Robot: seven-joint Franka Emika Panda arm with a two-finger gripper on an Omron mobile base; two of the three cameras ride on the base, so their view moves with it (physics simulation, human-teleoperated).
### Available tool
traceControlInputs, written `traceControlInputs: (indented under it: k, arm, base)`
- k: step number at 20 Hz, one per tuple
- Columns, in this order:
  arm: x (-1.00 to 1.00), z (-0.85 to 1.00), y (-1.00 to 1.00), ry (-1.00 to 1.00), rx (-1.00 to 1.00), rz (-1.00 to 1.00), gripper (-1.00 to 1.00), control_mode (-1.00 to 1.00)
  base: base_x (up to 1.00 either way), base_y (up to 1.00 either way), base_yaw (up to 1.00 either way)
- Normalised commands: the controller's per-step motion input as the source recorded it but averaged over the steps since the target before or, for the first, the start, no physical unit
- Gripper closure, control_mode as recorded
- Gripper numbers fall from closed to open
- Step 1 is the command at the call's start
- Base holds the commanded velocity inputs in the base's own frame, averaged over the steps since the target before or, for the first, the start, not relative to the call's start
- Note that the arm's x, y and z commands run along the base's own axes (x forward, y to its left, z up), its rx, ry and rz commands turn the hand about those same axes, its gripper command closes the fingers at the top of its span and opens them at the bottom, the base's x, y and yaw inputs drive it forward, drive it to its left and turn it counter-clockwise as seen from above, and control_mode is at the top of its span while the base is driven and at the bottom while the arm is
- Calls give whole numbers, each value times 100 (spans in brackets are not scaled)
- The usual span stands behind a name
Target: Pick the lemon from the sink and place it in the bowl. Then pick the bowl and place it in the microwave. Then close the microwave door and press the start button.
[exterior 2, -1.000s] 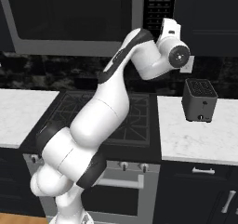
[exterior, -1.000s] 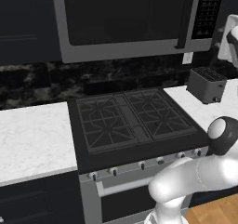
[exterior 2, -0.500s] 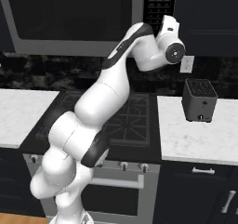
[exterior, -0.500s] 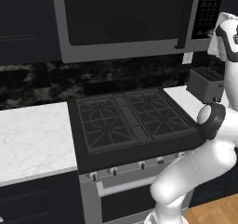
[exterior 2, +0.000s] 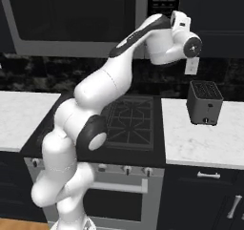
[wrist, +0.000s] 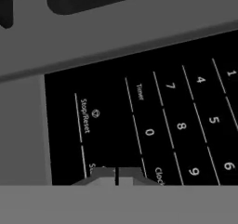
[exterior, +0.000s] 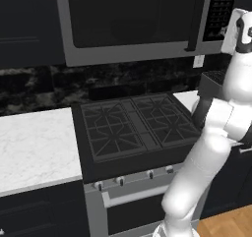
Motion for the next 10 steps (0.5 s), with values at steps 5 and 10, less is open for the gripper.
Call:
traceControlInputs:
  k: [5,10]
  arm:
    - [-28,-8,-15,-16,1,2,100,-100]
    - [-100,-55,35,-29,0,0,100,-100]
  base:
    - [0,0,0]
    - [0,0,0]
